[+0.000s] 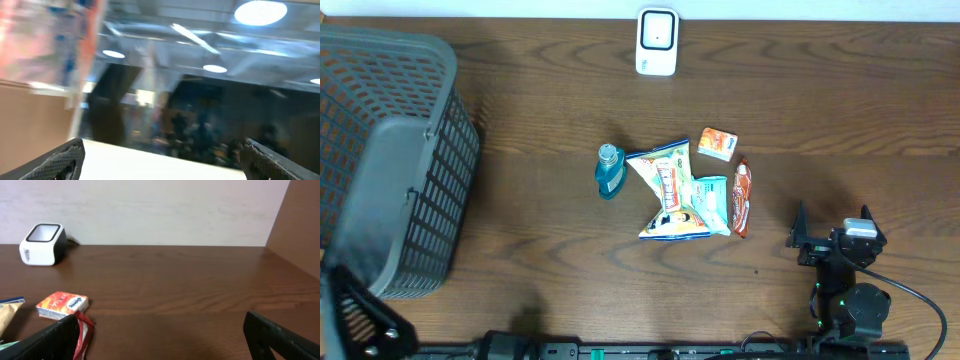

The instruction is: Scan the item barcode

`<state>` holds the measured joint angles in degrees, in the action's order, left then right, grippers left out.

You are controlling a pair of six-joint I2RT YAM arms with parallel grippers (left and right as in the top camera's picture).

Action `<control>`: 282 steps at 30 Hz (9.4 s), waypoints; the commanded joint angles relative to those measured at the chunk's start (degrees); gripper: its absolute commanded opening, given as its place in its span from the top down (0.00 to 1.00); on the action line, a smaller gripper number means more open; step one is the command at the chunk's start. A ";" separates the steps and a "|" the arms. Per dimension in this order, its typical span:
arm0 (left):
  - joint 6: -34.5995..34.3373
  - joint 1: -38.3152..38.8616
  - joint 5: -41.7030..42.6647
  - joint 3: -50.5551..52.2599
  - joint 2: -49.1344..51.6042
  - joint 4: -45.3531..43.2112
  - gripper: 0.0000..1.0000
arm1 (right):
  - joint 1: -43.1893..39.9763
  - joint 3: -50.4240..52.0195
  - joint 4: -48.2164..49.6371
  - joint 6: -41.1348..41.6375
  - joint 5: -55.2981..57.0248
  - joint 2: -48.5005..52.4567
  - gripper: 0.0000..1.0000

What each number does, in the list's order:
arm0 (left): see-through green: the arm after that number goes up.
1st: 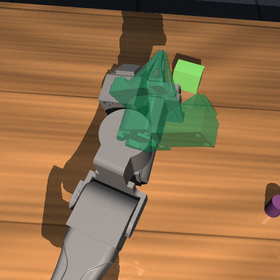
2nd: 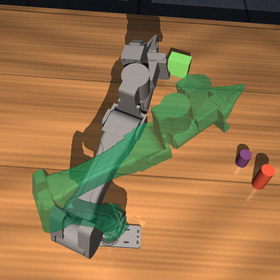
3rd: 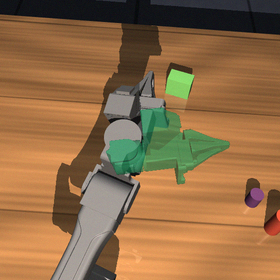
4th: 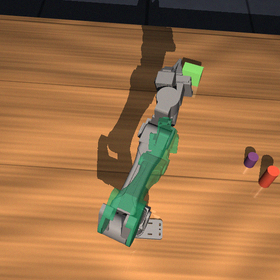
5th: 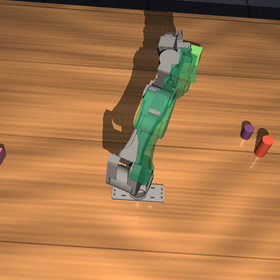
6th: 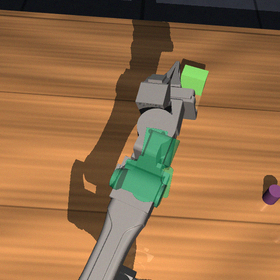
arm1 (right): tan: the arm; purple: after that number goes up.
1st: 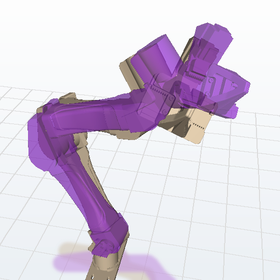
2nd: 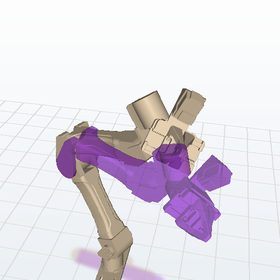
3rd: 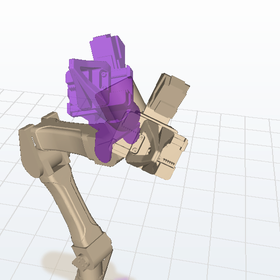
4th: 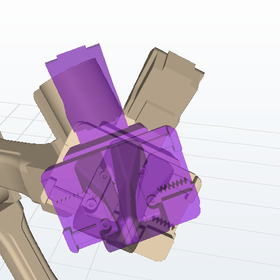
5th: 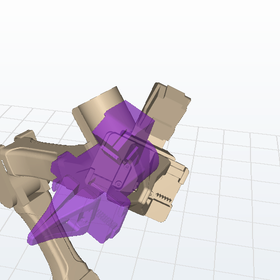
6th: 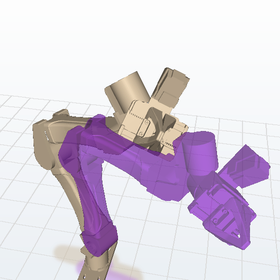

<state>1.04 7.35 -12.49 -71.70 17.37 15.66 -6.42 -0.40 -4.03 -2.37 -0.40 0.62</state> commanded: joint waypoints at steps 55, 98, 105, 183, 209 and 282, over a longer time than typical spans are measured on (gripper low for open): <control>-16.37 -8.57 18.34 59.32 -16.79 -29.94 0.02 | -0.24 0.09 -0.24 -0.72 0.04 -0.24 0.01; -2.78 -8.57 19.37 66.18 -16.20 2.27 0.02 | -0.24 0.09 -0.22 -0.72 0.04 -0.24 0.01; -2.78 -8.57 19.37 66.18 -16.06 2.27 0.02 | -0.24 0.09 -0.24 -0.72 0.04 -0.24 0.01; -2.78 -8.57 19.37 66.18 -16.06 2.27 0.02 | 41.42 -66.49 -20.17 -23.58 -22.16 84.26 0.01; -2.78 -8.57 19.37 66.18 -16.04 2.27 0.02 | 45.31 -71.93 -22.88 -56.17 -22.93 92.63 0.01; -2.78 -8.57 19.37 66.18 -16.04 2.27 0.02 | 48.89 -80.43 -24.15 -9.42 -24.96 121.37 0.22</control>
<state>-2.70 -1.02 6.11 -6.33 1.30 16.34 42.61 -80.14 -27.92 -12.08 -22.61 119.90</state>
